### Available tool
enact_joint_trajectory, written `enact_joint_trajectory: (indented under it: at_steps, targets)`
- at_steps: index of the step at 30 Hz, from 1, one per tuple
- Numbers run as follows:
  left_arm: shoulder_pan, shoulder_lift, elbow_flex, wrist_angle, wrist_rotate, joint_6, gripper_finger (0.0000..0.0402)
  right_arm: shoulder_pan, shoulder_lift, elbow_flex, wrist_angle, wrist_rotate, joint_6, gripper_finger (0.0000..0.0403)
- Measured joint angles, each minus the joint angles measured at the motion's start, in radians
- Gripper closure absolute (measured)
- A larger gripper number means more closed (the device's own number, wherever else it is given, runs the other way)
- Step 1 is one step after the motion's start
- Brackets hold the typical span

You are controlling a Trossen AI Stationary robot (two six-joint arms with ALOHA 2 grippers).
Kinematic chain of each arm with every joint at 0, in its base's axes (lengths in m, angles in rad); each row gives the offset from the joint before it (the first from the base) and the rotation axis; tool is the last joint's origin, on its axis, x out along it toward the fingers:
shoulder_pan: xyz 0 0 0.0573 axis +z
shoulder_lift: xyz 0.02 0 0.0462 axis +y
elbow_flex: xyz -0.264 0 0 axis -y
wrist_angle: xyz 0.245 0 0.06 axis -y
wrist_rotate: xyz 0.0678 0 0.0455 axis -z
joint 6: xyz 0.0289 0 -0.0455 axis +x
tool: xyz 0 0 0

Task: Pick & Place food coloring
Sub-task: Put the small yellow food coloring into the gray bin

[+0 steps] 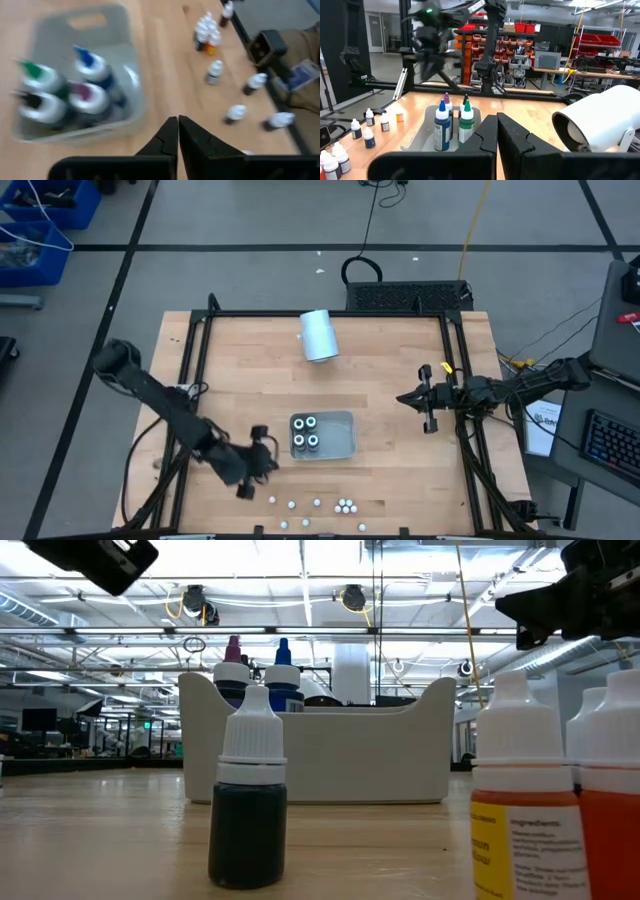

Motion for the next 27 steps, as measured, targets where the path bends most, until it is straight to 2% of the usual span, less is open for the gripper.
enact_joint_trajectory:
  at_steps: [7, 12, 20, 27]
  targets:
    - [-0.104, 0.261, 0.268, -0.204, 0.006, -0.108, 0.0325, 0.000, 0.000, 0.000, 0.002, 0.000, 0.018, 0.0403]
    - [-0.149, 0.376, 0.386, -0.313, 0.015, -0.241, 0.0273, 0.001, 0.001, 0.000, -0.004, -0.003, 0.063, 0.0403]
    - [-0.165, 0.419, 0.392, -0.329, 0.120, -0.286, 0.0173, 0.001, 0.030, -0.001, -0.009, -0.003, 0.081, 0.0403]
    - [-0.148, 0.420, 0.350, -0.324, 0.102, -0.299, 0.0141, 0.001, 0.064, -0.001, 0.030, -0.002, 0.091, 0.0403]
